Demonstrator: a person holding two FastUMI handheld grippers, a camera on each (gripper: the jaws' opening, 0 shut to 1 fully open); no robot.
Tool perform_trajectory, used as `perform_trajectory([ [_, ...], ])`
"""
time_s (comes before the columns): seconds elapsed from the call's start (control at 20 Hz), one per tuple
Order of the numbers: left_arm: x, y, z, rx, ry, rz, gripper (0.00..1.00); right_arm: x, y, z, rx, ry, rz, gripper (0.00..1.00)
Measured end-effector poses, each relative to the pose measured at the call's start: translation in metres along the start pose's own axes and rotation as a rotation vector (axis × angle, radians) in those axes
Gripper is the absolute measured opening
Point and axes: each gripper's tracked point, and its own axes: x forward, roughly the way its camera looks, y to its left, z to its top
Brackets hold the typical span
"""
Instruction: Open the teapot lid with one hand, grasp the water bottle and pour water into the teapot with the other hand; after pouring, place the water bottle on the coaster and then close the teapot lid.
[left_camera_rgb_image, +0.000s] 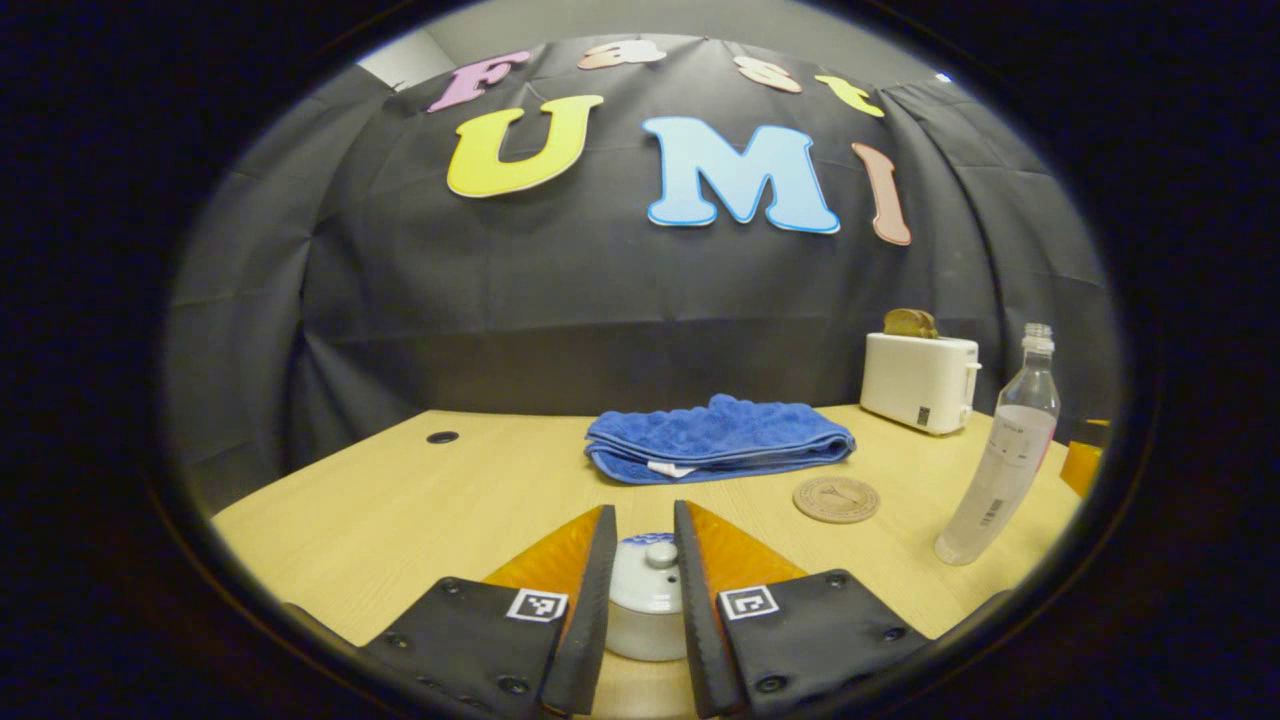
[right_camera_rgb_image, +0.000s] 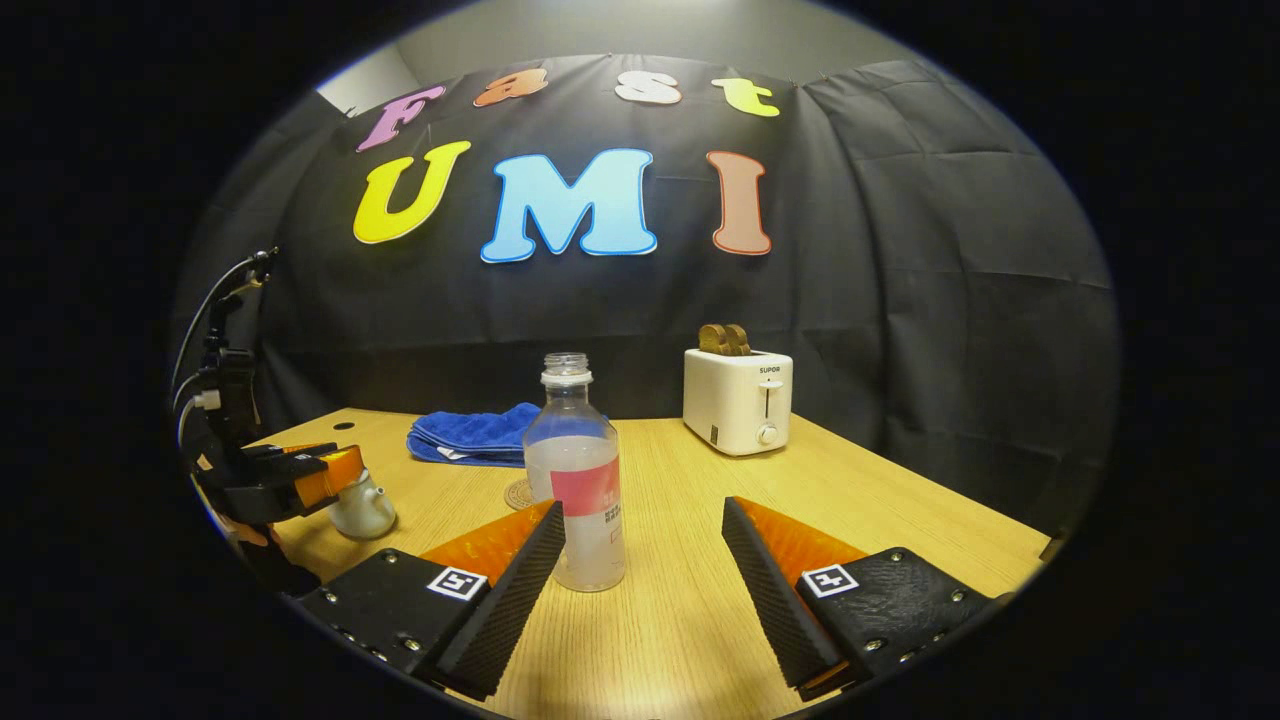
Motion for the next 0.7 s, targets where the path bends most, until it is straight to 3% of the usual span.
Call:
perform_trajectory([
  [0.55,0.002,-0.007,0.003,0.010,-0.007,-0.030,0.41,0.004,0.005,-0.009,0.001,0.023,0.009,0.99],
  [0.65,0.003,-0.008,0.004,0.018,-0.003,-0.031,0.31,0.005,0.003,-0.013,0.008,0.031,0.006,0.99],
  [0.7,0.003,-0.009,0.002,0.024,0.007,-0.030,0.31,0.006,0.002,-0.014,0.013,0.033,0.005,0.99],
])
